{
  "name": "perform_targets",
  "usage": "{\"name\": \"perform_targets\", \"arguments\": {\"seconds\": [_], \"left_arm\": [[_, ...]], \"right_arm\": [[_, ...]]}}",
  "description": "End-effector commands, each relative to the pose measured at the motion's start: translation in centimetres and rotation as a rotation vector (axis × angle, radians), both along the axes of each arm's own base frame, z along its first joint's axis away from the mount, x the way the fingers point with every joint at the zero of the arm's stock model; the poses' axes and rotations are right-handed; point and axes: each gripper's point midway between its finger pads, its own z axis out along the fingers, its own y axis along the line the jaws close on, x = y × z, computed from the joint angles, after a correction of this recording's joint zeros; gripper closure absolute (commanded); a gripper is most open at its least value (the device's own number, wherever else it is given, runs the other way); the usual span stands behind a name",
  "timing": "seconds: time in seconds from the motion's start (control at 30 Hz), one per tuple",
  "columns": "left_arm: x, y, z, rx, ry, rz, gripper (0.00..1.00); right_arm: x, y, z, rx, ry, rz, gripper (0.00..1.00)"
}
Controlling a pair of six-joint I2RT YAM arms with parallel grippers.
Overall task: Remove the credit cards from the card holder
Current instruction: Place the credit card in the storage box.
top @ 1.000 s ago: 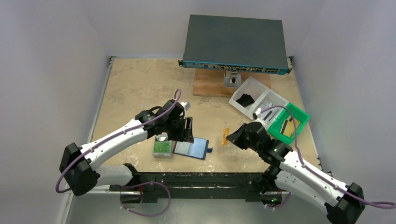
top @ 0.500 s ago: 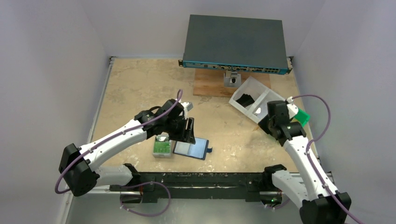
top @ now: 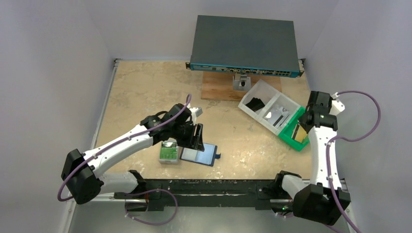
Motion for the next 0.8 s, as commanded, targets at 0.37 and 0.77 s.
{"name": "perform_targets", "arguments": {"seconds": [0.37,0.77], "left_arm": [[-0.3,-0.2,0.6,-0.044,-0.027,-0.035,0.47],[-0.1,0.3,0.4,-0.014,-0.028,-0.026,0.46]], "right_arm": [[3.3,-3.0,-3.9,0.025,0.076,-0.048,1.00],[4.7,-2.9,-3.8,0.031,0.089,0.029,0.64]]}}
